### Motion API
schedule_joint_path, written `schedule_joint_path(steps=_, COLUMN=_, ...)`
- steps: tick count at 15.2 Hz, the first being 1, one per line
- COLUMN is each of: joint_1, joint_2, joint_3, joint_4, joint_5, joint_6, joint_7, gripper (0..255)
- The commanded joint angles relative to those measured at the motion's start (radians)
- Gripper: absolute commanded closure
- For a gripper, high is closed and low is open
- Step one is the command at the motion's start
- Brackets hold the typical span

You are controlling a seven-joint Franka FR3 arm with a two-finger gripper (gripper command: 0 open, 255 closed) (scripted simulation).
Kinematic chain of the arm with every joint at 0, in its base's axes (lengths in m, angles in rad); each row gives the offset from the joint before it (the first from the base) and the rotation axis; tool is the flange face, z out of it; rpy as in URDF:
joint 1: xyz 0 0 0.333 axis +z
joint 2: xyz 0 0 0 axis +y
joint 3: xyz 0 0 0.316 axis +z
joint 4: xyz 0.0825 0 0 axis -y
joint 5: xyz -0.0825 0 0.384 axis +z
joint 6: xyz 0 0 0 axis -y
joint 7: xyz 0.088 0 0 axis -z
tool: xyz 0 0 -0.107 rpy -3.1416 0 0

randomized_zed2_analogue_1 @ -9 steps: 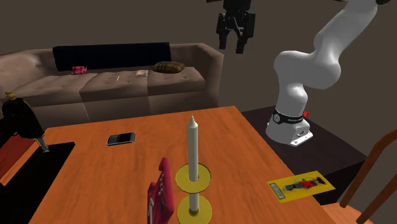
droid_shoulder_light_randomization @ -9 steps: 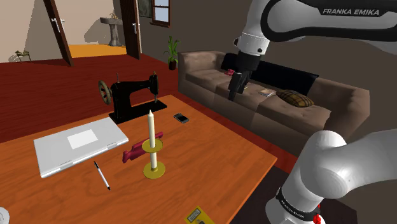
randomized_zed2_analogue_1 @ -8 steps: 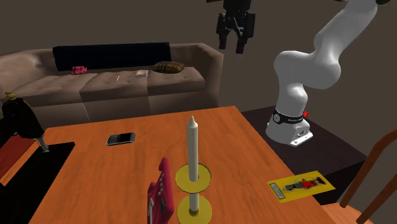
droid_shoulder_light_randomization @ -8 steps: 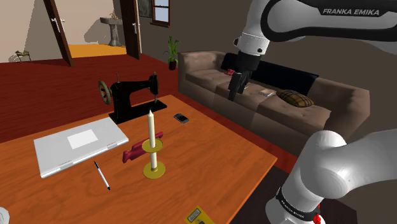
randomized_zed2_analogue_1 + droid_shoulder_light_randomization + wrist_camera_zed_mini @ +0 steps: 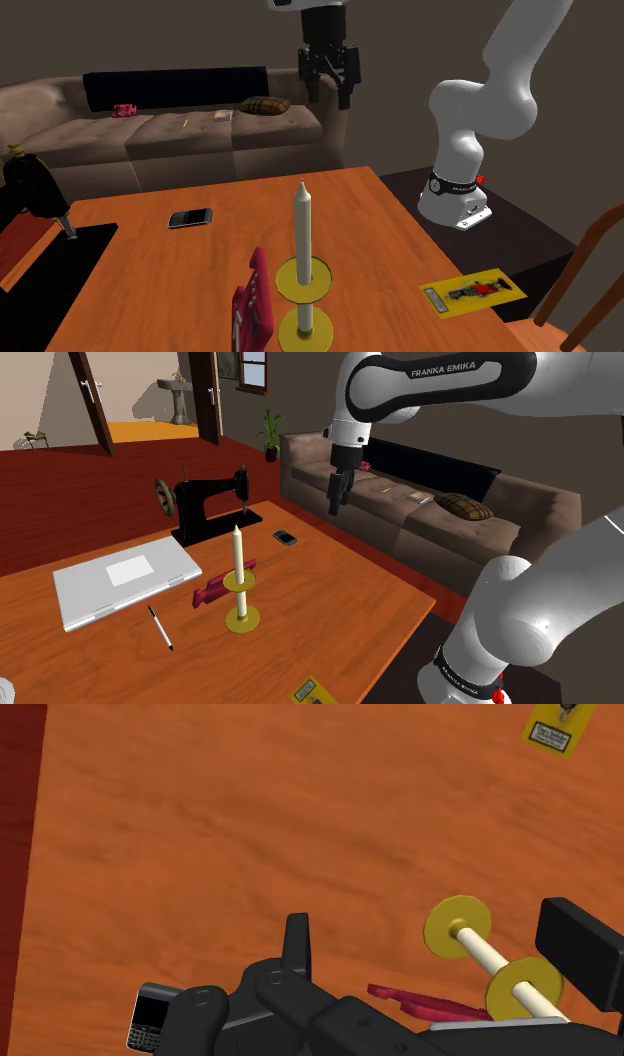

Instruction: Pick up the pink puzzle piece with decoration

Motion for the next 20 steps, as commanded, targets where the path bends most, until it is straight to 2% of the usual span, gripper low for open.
schedule_joint_path(steps=1, joint_1=0.018, joint_2=0.118, joint_3=-0.013, joint_4=0.076, joint_5=0.013, joint_6=-0.001, joint_7=-0.059, gripper=0)
schedule_joint_path(steps=10, joint_1=0.067, joint_2=0.565, joint_3=0.000, joint_4=0.417, joint_5=0.075, joint_6=-0.086, joint_7=-0.273, gripper=0)
schedule_joint_path(steps=20, joint_1=0.104, joint_2=1.053, joint_3=0.081, joint_4=0.908, joint_5=0.081, joint_6=-0.287, joint_7=-0.432, gripper=0)
